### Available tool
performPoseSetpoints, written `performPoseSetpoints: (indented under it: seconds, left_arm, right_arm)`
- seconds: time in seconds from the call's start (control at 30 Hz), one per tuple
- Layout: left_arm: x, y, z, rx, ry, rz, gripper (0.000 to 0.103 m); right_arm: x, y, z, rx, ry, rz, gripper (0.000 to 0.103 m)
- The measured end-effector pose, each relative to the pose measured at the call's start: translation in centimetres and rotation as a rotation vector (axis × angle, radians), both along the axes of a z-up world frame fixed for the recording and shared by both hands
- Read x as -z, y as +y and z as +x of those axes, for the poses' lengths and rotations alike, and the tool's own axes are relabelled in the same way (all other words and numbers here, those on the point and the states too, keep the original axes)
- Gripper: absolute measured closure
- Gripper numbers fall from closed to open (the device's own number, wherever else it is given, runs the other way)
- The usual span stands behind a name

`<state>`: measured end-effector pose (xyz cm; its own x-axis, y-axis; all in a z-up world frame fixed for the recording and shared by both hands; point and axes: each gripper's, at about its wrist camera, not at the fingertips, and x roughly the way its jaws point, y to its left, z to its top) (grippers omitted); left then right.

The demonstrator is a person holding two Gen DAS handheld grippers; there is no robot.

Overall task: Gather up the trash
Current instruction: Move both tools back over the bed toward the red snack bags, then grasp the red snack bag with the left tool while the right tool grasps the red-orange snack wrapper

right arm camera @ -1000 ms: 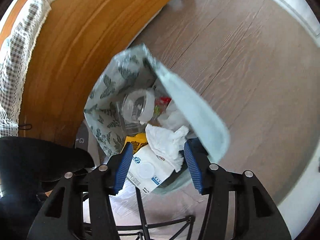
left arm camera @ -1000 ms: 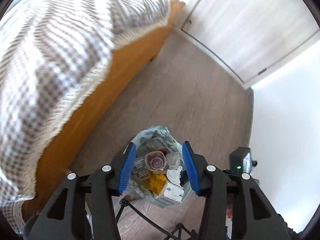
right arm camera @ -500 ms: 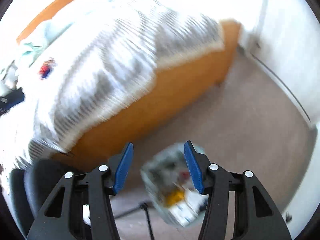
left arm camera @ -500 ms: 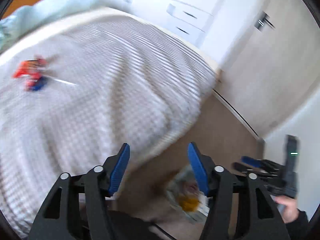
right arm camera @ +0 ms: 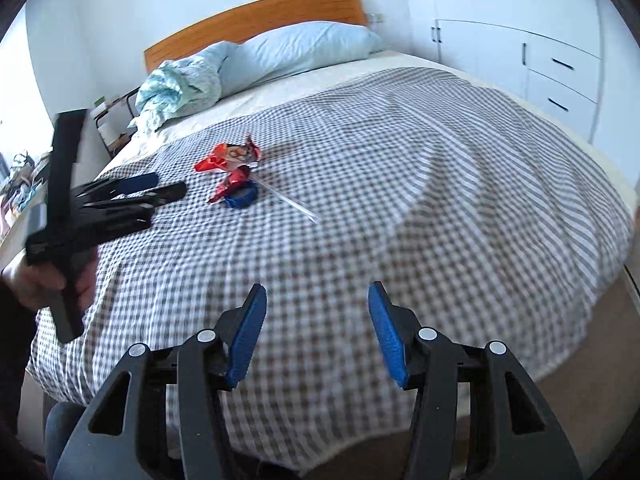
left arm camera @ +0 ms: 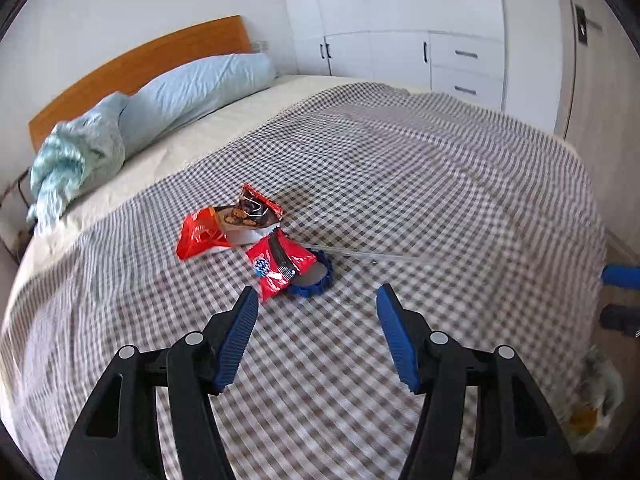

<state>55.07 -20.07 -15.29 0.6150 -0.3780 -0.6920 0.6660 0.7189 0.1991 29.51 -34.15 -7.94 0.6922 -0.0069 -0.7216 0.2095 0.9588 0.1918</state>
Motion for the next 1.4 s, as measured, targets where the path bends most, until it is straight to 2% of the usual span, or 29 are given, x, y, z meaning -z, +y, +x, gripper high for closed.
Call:
performPoseSetpoints:
  seconds: [0.1, 0.2, 0.3, 0.37, 0.4, 0.43, 0.47, 0.5, 0.57, 0.6, 0.63, 0.73, 0.83, 0.97, 1.1, 1.17, 1.3, 1.4]
  left_arm:
    - [1.2, -1.6, 3.3, 0.035, -0.019, 0.046, 0.045]
    - [2.5, -2.9, 5.9, 0.052, 0.019, 0.062, 0.045]
    - [4.5, -4.6, 7.7, 0.064, 0.046, 0.145, 0.045]
    - [5.4, -5.3, 7.8, 0.064, 0.07, 0.177, 0.056]
    - [5.4, -5.2, 8.1, 0.058, 0.087, 0.166, 0.063]
    - [5.5, -5.0, 8.5, 0.042, 0.107, 0.144, 0.075]
    - [5.2, -4.6, 8.9, 0.023, 0.142, 0.113, 0.081]
    - [4.8, -4.1, 9.2, 0.004, 0.17, 0.082, 0.085]
    - [4.2, -3.0, 9.7, -0.032, 0.198, 0.037, 0.086]
    - [4.2, -2.6, 10.0, -0.046, 0.22, 0.024, 0.092]
    - [4.1, -2.1, 10.4, -0.06, 0.246, 0.008, 0.103]
    - [3.7, -0.6, 11.0, -0.089, 0.287, -0.059, 0.103]
    - [0.9, 2.2, 9.5, -0.161, 0.288, -0.175, 0.103]
    - [-3.1, 7.9, 6.3, -0.318, 0.333, -0.411, 0.103]
    - [-4.7, 12.5, 3.6, -0.445, 0.337, -0.61, 0.103]
    - [-4.6, 14.2, 2.9, -0.471, 0.343, -0.686, 0.103]
    - [-3.1, 16.7, 3.2, -0.523, 0.359, -0.702, 0.103]
    - [-1.1, 19.0, 3.5, -0.556, 0.403, -0.777, 0.103]
  right_arm:
    - [0.6, 0.7, 1.8, -0.021, 0.009, 0.011, 0.051]
    - [1.5, 1.0, 2.4, -0.027, 0.021, 0.034, 0.051]
    - [1.8, 1.0, 2.6, -0.022, 0.023, 0.052, 0.051]
    - [2.0, 0.7, 2.6, -0.018, 0.027, 0.07, 0.051]
    - [2.2, 0.8, 3.0, -0.017, 0.028, 0.073, 0.051]
    - [2.2, 0.7, 3.0, -0.02, 0.033, 0.074, 0.051]
    - [2.1, 0.7, 3.1, -0.025, 0.037, 0.07, 0.051]
    - [2.0, 0.9, 3.0, -0.03, 0.035, 0.065, 0.051]
    - [1.9, 1.1, 3.1, -0.036, 0.035, 0.064, 0.051]
    - [1.9, 1.1, 3.0, -0.038, 0.032, 0.068, 0.051]
    - [1.8, 1.2, 3.0, -0.038, 0.033, 0.07, 0.051]
    - [1.4, 1.7, 2.6, -0.037, 0.028, 0.077, 0.051]
    - [0.9, 1.7, 1.7, -0.045, 0.029, 0.062, 0.051]
    - [0.4, 2.0, 1.3, -0.059, 0.035, 0.046, 0.051]
    - [-0.3, 2.3, 2.2, -0.083, 0.031, 0.046, 0.051]
    - [-0.8, 2.1, 3.8, -0.104, 0.027, 0.078, 0.051]
    - [-1.7, 1.9, 8.7, -0.157, 0.012, 0.092, 0.051]
    - [-1.1, 1.9, 15.2, -0.197, 0.063, 0.079, 0.051]
